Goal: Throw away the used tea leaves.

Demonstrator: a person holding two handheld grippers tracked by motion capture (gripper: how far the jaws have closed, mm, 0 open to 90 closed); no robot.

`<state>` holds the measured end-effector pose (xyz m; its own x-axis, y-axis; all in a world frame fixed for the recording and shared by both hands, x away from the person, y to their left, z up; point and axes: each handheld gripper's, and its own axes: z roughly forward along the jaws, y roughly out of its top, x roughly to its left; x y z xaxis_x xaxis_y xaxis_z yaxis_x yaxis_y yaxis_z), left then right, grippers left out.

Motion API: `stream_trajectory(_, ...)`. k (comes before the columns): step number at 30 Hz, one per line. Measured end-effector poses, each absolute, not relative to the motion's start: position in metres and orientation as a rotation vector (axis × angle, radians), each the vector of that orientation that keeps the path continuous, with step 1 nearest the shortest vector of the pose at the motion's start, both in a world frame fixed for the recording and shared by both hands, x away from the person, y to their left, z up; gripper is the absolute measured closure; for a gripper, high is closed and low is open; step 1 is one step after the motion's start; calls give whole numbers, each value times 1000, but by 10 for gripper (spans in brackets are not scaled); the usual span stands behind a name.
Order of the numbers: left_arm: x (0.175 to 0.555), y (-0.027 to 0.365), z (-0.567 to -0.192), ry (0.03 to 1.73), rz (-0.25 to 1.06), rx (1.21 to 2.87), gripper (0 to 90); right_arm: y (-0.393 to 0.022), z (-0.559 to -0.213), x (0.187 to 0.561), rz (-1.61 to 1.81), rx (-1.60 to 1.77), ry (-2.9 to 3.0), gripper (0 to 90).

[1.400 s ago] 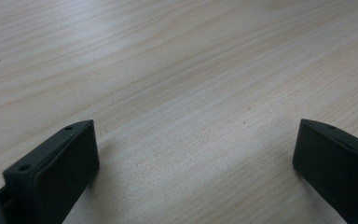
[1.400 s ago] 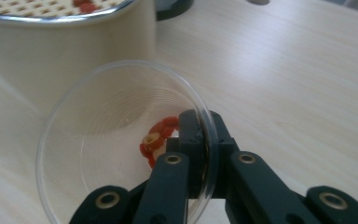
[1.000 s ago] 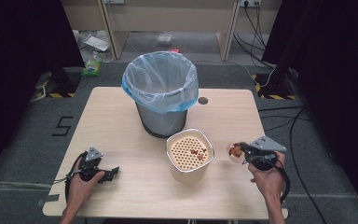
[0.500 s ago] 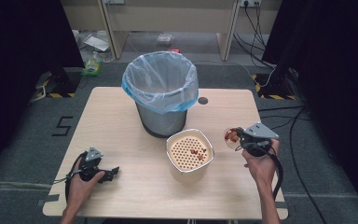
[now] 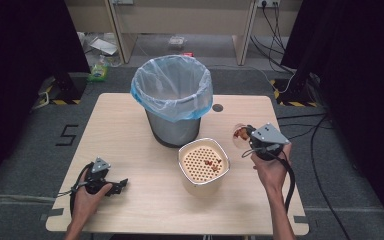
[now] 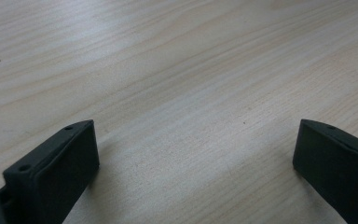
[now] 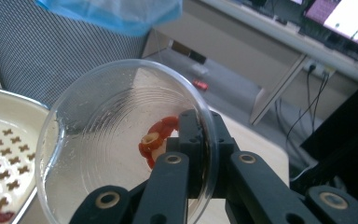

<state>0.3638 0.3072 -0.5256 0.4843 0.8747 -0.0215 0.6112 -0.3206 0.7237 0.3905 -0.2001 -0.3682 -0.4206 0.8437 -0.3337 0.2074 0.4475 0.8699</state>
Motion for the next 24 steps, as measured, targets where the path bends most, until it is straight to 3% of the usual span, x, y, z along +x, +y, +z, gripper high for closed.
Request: stream_trajectory(24, 363, 307, -526, 1220, 503, 2050, 0, -120, -365, 364, 808, 309, 1625, 900)
